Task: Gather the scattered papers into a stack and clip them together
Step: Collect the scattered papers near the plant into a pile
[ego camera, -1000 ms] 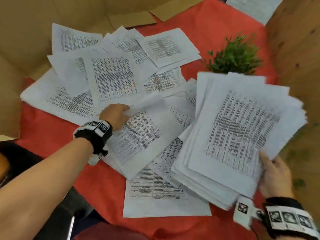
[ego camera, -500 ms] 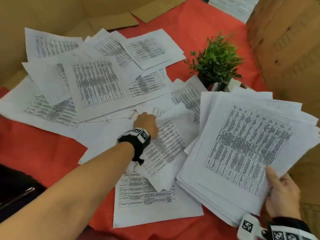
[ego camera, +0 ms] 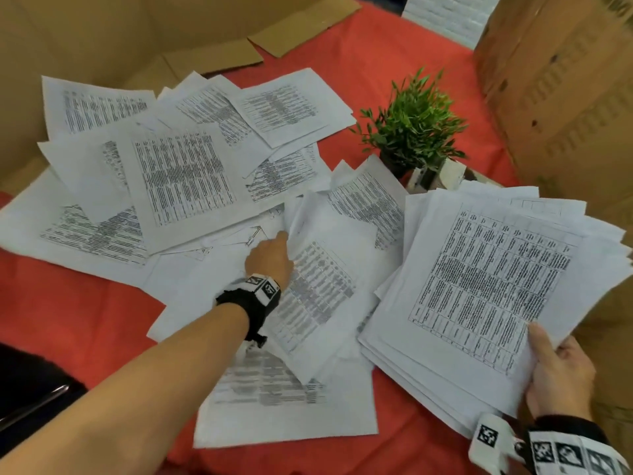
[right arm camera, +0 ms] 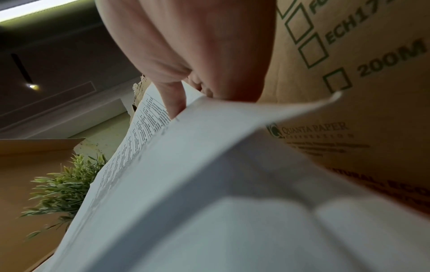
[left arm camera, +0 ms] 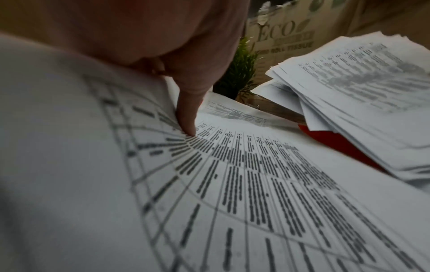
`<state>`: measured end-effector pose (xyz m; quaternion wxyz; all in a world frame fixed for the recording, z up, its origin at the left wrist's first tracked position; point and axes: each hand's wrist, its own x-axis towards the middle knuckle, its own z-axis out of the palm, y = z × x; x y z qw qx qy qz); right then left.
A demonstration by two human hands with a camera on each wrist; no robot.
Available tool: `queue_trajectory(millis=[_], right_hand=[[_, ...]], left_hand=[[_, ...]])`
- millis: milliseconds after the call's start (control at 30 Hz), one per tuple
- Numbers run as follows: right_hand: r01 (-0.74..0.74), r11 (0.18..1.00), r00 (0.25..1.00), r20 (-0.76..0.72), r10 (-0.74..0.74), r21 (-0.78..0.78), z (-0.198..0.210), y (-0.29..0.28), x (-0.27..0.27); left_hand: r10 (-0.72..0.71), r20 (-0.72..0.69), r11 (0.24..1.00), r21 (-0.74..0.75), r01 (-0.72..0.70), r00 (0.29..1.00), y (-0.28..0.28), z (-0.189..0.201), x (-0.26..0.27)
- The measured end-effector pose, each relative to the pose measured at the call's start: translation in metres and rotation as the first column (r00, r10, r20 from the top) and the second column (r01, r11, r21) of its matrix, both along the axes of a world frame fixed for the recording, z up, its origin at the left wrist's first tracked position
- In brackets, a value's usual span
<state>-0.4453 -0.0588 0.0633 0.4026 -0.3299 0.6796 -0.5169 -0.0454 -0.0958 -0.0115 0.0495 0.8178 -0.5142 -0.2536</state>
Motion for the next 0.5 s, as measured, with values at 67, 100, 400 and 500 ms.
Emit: queue_trajectory(millis=[67,100,400,500], right_hand=[[0.014,1.000,1.000,-0.004,-0.014,-0.005,0.001,0.000,0.000],[0.010,1.000,1.000,-0.004,-0.011,-0.009,0.002,0.001,0.000],[-0.006,0.999,1.000,-0.024,0.007,0.045,-0.006,0.001,0.011],[-0.078,0.988,0.994,-0.064,0.087,0.134,-0.024,-0.001,0.009]], left_hand=[[-0.076,0.118,0.997,-0.010,0.078,0.990,-0.005,0.010,0.022],[-0.104,0.184,0.994,0.029,0.101,0.977,-0.008,0.016,0.035],[-0.251,0.327,0.960,-0.041,0.279,0.911,-0.027,0.110,0.106],[-0.237,0.427,0.929,-0.162,0.332,0.872,-0.035,0.151,0.104]])
